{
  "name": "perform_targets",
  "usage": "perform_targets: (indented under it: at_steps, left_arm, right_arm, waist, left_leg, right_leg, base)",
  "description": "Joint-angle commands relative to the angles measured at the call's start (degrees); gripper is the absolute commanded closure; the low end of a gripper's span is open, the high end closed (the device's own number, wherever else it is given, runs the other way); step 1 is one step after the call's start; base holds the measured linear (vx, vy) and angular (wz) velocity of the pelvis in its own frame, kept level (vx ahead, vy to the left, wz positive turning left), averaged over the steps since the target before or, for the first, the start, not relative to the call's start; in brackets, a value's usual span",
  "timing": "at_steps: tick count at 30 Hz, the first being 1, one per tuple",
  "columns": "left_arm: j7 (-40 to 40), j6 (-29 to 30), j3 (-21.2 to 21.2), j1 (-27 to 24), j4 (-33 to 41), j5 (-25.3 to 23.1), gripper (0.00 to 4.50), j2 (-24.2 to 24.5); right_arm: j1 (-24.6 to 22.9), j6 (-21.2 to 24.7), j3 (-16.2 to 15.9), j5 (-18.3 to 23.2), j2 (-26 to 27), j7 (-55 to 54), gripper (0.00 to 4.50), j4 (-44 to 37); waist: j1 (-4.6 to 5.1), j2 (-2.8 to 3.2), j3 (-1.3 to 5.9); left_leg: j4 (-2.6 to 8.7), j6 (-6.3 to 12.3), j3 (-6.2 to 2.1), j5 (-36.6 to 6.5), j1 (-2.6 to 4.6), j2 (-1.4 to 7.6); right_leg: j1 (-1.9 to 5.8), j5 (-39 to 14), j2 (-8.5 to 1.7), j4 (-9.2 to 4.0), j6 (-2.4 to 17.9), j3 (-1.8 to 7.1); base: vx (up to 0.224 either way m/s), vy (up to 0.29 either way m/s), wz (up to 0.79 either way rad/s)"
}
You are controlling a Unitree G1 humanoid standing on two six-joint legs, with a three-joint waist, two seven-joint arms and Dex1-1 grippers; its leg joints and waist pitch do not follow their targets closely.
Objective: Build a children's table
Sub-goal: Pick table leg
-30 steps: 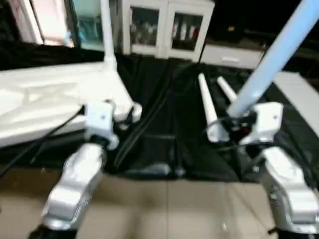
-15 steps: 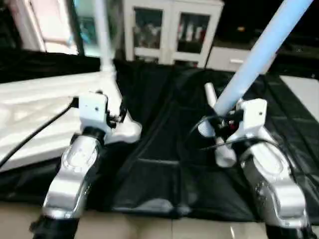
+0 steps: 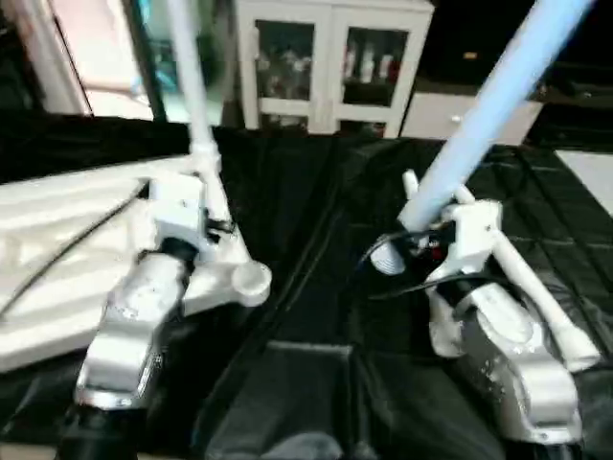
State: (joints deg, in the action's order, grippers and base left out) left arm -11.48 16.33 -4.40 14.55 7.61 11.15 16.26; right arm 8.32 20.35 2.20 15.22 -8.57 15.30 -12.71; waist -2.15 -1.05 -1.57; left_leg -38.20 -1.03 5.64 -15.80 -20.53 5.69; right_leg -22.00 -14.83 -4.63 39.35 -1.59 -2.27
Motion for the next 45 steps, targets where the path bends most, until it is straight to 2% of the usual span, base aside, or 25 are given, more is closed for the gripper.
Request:
perform_targets:
  at_steps: [1, 2, 3, 4, 5, 6, 7, 8, 9, 10, 11, 13, 14, 15, 16, 17, 19, 21, 23, 25, 27, 31, 34, 39, 45]
  left_arm:
    - [-2.88, 0.73, 0.78, -0.38, -1.48, 1.49, 0.46, 1.61]
    - [-8.69, 0.42, 1.15, -0.96, -2.83, 4.16, 0.46, 3.69]
    - [-10.99, 0.32, 1.07, -1.19, -3.25, 4.78, 0.46, 4.81]
    - [-14.16, 0.07, 0.88, -1.51, -3.72, 5.49, 0.35, 6.39]
    - [-16.39, -0.15, 0.83, -1.76, -4.17, 5.72, 0.18, 7.82]
    - [-17.83, -0.22, 1.02, -1.80, -4.54, 6.06, 0.08, 8.47]
    - [-19.72, -0.31, 1.27, -1.86, -5.04, 6.52, 0.02, 9.34]
    - [-21.95, -0.09, 1.42, -1.77, -5.80, 6.66, 0.02, 10.74]
    - [-22.11, -0.04, 1.42, -1.74, -5.89, 6.65, 0.02, 10.86]
    - [-26.51, 0.96, 0.75, -0.89, -7.84, 6.24, 0.02, 13.99]
    - [-28.42, 1.61, 0.08, -0.17, -9.14, 5.91, 0.02, 15.53]
    - [-30.92, 1.63, -0.82, 0.59, -11.10, 5.41, 0.02, 17.30]
    - [-30.92, 1.63, -0.82, 0.59, -11.10, 5.41, 0.02, 17.30]
    - [-33.53, 1.65, -1.91, 1.23, -13.01, 5.15, 0.02, 18.88]
    - [-34.73, 1.58, -2.35, 1.40, -13.66, 5.06, 0.02, 19.52]
    - [-36.21, 1.46, -3.12, 1.87, -15.20, 4.35, 0.02, 20.56]
    - [-38.15, 0.68, -3.67, 2.65, -17.61, 2.98, 0.02, 21.69]
    - [-38.66, 0.29, -3.57, 3.07, -18.77, 2.44, 0.19, 22.03]
    - [-39.74, 0.05, -3.44, 3.28, -19.26, 2.58, 0.30, 22.39]
    - [-41.19, -0.05, -3.29, 3.75, -20.45, 2.64, 0.41, 23.09]
    - [-41.52, -0.34, -3.23, 4.07, -21.31, 2.41, 0.74, 23.32]
    - [-42.87, -0.57, -3.57, 4.45, -22.60, 2.28, 0.84, 24.08]
    - [-45.18, -1.42, -3.47, 4.68, -23.98, 2.07, 1.19, 25.07]
    - [-44.62, -2.08, -1.96, 4.19, -23.00, 2.53, 1.67, 24.19]
    - [-36.05, -2.39, 1.25, 3.99, -19.51, 3.98, 1.70, 17.65]
  right_arm:
    - [0.09, -0.26, 0.23, 1.00, 0.02, 0.61, 2.64, -1.30]
    - [-0.06, -0.06, 0.19, 1.25, -0.23, 1.14, 2.64, -1.61]
    - [-0.10, 0.06, 0.15, 1.39, -0.34, 1.36, 2.64, -1.73]
    - [-0.16, 0.23, 0.09, 1.55, -0.51, 1.62, 2.64, -1.89]
    - [-0.25, 0.31, -0.10, 1.46, -0.82, 1.89, 2.64, -2.09]
    - [-0.29, 0.33, -0.20, 1.50, -1.03, 2.15, 2.64, -2.18]
    - [-0.34, 0.36, -0.32, 1.55, -1.29, 2.50, 2.64, -2.29]
    - [-0.32, 0.55, -0.46, 1.72, -1.73, 3.11, 2.64, -2.40]
    - [-0.31, 0.56, -0.47, 1.73, -1.77, 3.18, 2.64, -2.40]
    - [-0.06, 1.23, -0.51, 2.70, -2.56, 4.92, 2.64, -2.48]
    - [0.13, 1.80, -0.34, 3.79, -2.81, 5.98, 2.64, -2.47]
    - [0.21, 2.00, -0.35, 4.68, -3.08, 7.17, 2.64, -2.49]
    - [0.21, 2.00, -0.35, 4.68, -3.08, 7.17, 2.64, -2.49]
    - [0.50, 2.62, -0.36, 5.46, -3.18, 7.92, 2.64, -2.38]
    - [0.54, 2.79, -0.41, 5.63, -3.23, 8.14, 2.64, -2.40]
    - [0.72, 2.95, -0.69, 5.66, -3.56, 8.73, 2.64, -2.36]
    - [0.99, 2.94, -1.17, 5.50, -4.14, 9.54, 2.64, -2.29]
    - [1.12, 2.88, -1.41, 5.36, -4.47, 9.91, 2.64, -2.31]
    - [1.22, 2.91, -1.49, 5.41, -4.80, 10.18, 2.64, -2.30]
    - [1.30, 2.94, -1.46, 5.46, -5.35, 10.65, 2.64, -2.24]
    - [1.31, 2.96, -1.42, 5.50, -5.53, 10.84, 2.64, -2.19]
    - [1.33, 2.87, -1.60, 5.51, -5.78, 11.19, 2.64, -2.02]
    - [1.53, 2.50, -1.95, 5.44, -5.82, 11.70, 2.64, -1.60]
    - [1.27, 2.19, -2.08, 5.36, -5.79, 11.57, 2.64, -1.63]
    - [0.57, 2.36, -1.57, 4.07, -4.52, 8.26, 2.64, -1.59]
  waist:
    - [-1.59, -0.35, 4.50]
    - [-1.16, 0.59, 4.06]
    - [-0.86, 0.92, 3.44]
    - [-0.59, 1.05, 3.05]
    - [-0.27, 1.46, 2.37]
    - [0.03, 0.97, 2.05]
    - [-0.15, 1.21, 1.71]
    - [-0.18, 1.23, 1.15]
    - [-0.18, 1.23, 1.15]
    - [-0.28, 1.28, 0.49]
    - [-0.45, 0.21, 0.37]
    - [-0.37, 0.13, 0.42]
    - [-0.51, 0.48, 0.68]
    - [-0.58, 0.18, 0.92]
    - [-0.73, 0.11, 0.95]
    - [-0.60, -0.13, 0.89]
    - [-0.64, 0.09, 1.01]
    - [-0.67, -0.13, 1.08]
    - [-0.78, -0.23, 1.30]
    - [-0.96, -0.30, 1.82]
    - [-1.12, -0.50, 1.79]
    - [-1.28, -0.80, 1.49]
    - [-1.23, -0.68, 1.23]
    - [-1.34, -0.66, 1.19]
    - [-1.36, -0.38, 1.32]
  left_leg:
    - [3.17, 5.46, -0.95, 22.32, -2.65, 2.87]
    - [3.44, 2.26, -1.07, 22.27, -1.50, 3.28]
    - [4.00, 0.13, -1.27, 17.60, -0.64, 3.75]
    - [4.50, -0.70, -1.34, 13.66, -0.42, 4.07]
    - [5.44, -2.33, -1.46, 4.06, 0.21, 4.97]
    - [6.19, -2.71, -1.44, -1.87, 0.37, 5.57]
    - [6.50, -2.80, -1.41, -4.15, 0.51, 5.64]
    - [7.00, -3.08, -0.98, -9.94, 1.00, 5.90]
    - [7.00, -3.08, -0.98, -9.94, 1.00, 5.90]
    - [7.63, -4.31, -0.68, -17.32, 1.20, 6.15]
    - [7.79, -4.50, -0.43, -19.49, 1.59, 6.28]
    - [7.91, -4.64, -0.20, -18.61, 1.59, 6.26]
    - [8.18, -4.78, -0.07, -15.35, 1.48, 6.45]
    - [8.31, -4.50, 0.02, -12.64, 1.29, 6.63]
    - [8.40, -4.22, 0.43, -13.33, 1.53, 6.52]
    - [8.40, -4.27, 0.56, -14.04, 1.38, 6.49]
    - [8.53, -5.03, 0.60, -14.34, 1.26, 6.60]
    - [8.47, -4.95, 0.71, -12.80, 1.10, 6.66]
    - [8.26, -4.43, 0.87, -10.22, 1.04, 6.67]
    - [7.78, -3.33, 1.08, -4.92, 0.80, 6.62]
    - [7.46, -1.69, 1.38, -0.83, 0.58, 6.44]
    - [7.72, -1.47, 1.50, -3.55, 0.69, 6.74]
    - [8.12, -2.85, 1.44, -7.55, 0.91, 6.91]
    - [8.27, -3.80, 1.42, -8.78, 0.95, 7.04]
    - [8.08, -4.05, 1.48, -6.81, 0.78, 7.18]
  right_leg:
    - [5.95, 57.65, -4.55, -1.03, 9.67, 3.54]
    - [4.96, 52.44, -2.91, -1.61, 10.42, 2.25]
    - [4.18, 39.18, -2.57, -2.95, 11.15, 1.83]
    - [3.96, 31.30, -2.60, -3.51, 11.77, 1.75]
    - [3.52, 16.23, -2.87, -4.41, 13.18, 1.71]
    - [3.78, 7.67, -3.37, -5.10, 14.39, 1.94]
    - [3.58, 3.98, -3.53, -5.37, 14.66, 2.11]
    - [2.83, -3.24, -3.69, -6.16, 14.62, 2.46]
    - [2.83, -3.24, -3.69, -6.16, 14.62, 2.46]
    - [2.36, -13.79, -4.03, -7.11, 12.89, 2.74]
    - [1.99, -19.62, -4.27, -7.65, 10.99, 2.94]
    - [1.92, -20.33, -4.40, -7.88, 10.31, 3.21]
    - [2.11, -16.49, -4.45, -7.66, 10.25, 3.18]
    - [2.40, -12.78, -4.39, -7.36, 10.74, 2.95]
    - [1.95, -12.25, -4.11, -7.42, 10.97, 2.95]
    - [1.86, -12.71, -4.01, -7.41, 11.02, 2.97]
    - [1.80, -11.99, -4.16, -7.28, 11.12, 3.03]
    - [1.89, -9.54, -4.25, -7.12, 11.63, 3.02]
    - [1.96, -6.05, -4.25, -6.81, 12.50, 2.98]
    - [2.21, 0.66, -4.18, -6.12, 13.66, 2.84]
    - [2.30, 5.69, -4.01, -5.77, 14.86, 2.69]
    - [2.26, 0.59, -4.32, -6.22, 15.24, 2.78]
    - [1.91, -4.67, -4.29, -6.53, 14.45, 2.88]
    - [1.79, -4.86, -4.38, -6.60, 14.28, 2.92]
    - [2.05, -0.86, -4.48, -6.42, 15.51, 2.88]
  base:
    - [0.000, 0.000, 0.00]
    - [0.000, 0.000, 0.00]
    - [0.000, 0.000, 0.00]
    - [0.000, 0.000, 0.00]
    - [0.000, 0.000, 0.00]
    - [0.000, 0.000, 0.00]
    - [-0.060, 0.015, 0.05]
    - [-0.060, 0.015, 0.05]
    - [-0.087, 0.006, 0.07]
    - [-0.091, 0.002, 0.04]
    - [-0.091, 0.002, 0.04]
    - [-0.033, -0.004, 0.02]
    - [0.000, 0.000, 0.00]
    - [0.000, 0.000, 0.00]
    - [0.000, 0.000, 0.00]
    - [0.000, 0.000, 0.00]
    - [0.000, 0.000, 0.00]
    - [0.000, 0.000, 0.00]
    - [0.000, 0.000, 0.00]
    - [0.000, 0.000, 0.00]
    - [0.000, 0.000, 0.00]
    - [0.000, 0.000, 0.00]
    - [0.000, 0.000, 0.00]
    - [0.000, 0.000, 0.00]
    - [0.000, 0.000, 0.00]
